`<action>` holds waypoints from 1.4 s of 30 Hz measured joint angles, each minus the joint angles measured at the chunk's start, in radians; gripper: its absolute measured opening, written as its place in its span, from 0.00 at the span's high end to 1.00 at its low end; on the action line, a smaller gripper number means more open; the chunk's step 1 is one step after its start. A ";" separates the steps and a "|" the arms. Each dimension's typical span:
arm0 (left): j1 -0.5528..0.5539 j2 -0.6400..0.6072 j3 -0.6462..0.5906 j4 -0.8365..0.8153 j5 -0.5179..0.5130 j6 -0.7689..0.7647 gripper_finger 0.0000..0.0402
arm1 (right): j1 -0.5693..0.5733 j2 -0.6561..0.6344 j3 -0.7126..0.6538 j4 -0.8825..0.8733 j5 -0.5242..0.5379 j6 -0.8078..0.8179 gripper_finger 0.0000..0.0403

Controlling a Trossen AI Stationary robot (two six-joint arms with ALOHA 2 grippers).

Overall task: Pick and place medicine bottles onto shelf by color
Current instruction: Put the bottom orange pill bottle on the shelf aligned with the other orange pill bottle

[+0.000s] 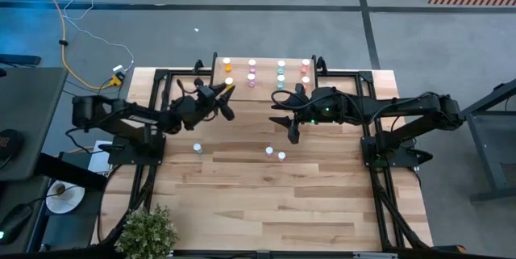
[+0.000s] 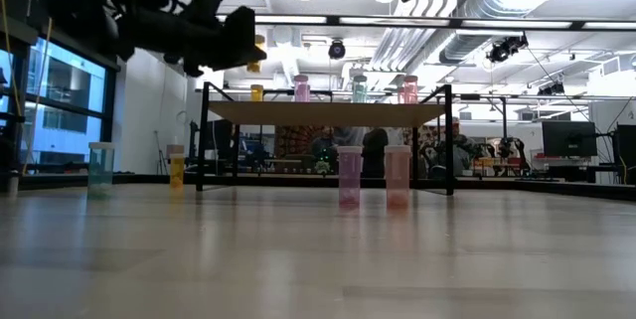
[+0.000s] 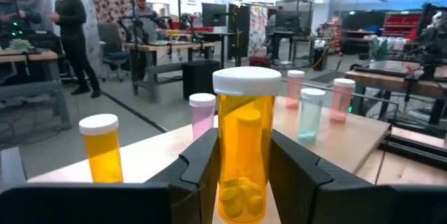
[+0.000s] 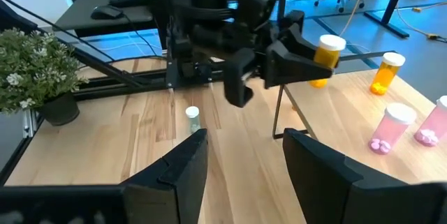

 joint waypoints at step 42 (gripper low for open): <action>-0.239 0.164 0.073 0.264 -0.520 0.102 0.76 | 0.000 0.001 0.000 -0.007 -0.001 -0.026 0.56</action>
